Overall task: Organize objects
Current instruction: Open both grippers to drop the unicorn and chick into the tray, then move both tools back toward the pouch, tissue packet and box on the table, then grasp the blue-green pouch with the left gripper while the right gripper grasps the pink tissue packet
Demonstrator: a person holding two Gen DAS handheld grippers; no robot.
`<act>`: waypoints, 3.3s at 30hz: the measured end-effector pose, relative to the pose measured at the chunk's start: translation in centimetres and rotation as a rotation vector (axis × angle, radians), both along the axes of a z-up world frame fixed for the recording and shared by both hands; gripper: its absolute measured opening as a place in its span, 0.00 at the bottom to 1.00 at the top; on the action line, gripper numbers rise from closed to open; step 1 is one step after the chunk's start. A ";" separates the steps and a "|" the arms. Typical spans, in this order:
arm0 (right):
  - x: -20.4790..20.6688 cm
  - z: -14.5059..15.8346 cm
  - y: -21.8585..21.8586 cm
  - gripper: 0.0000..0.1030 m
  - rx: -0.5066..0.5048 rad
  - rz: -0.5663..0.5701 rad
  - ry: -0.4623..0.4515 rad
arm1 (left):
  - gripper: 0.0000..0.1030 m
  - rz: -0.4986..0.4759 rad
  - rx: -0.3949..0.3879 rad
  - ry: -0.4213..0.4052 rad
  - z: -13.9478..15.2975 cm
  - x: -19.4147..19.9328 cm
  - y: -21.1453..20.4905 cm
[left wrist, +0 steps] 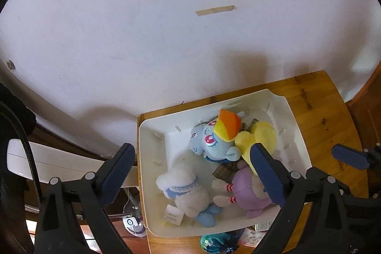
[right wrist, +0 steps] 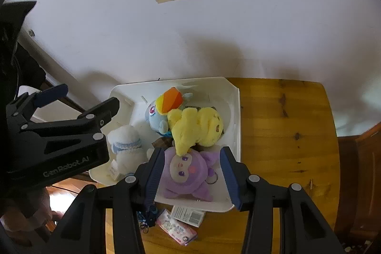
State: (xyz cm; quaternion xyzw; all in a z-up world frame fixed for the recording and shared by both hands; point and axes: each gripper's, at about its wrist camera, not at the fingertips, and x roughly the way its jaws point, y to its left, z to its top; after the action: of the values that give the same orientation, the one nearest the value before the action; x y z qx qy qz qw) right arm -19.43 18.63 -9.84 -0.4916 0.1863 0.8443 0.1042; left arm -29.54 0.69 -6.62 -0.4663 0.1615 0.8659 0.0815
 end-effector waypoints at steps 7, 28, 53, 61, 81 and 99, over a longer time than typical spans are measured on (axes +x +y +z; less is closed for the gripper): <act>1.7 1.0 -1.0 0.48 0.007 -0.007 0.009 | 0.95 -0.026 -0.001 0.036 1.5 0.7 0.0; 7.3 5.8 -4.1 0.55 0.043 -0.031 0.099 | 0.98 -0.084 0.031 0.131 6.2 5.5 0.0; 12.1 -0.3 -7.6 0.55 0.048 0.073 0.039 | 0.98 -0.082 0.150 0.090 4.4 12.5 -5.2; 12.6 -7.5 -7.8 0.55 0.026 0.137 -0.031 | 0.98 -0.150 0.128 -0.071 -2.5 15.2 -5.5; 8.2 -18.4 -11.3 0.55 0.110 0.409 -0.128 | 0.98 0.032 0.232 -0.414 -17.2 10.2 -6.4; 9.9 -18.8 -12.8 0.40 0.160 0.443 -0.089 | 0.98 0.104 0.285 -0.483 -20.5 9.2 -4.6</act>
State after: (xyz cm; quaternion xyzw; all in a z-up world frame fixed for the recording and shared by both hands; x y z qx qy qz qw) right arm -9.52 5.81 -28.61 -0.5472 0.0018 0.8362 -0.0369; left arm -20.34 -3.88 -27.11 -0.6505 -0.0103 0.7468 0.1378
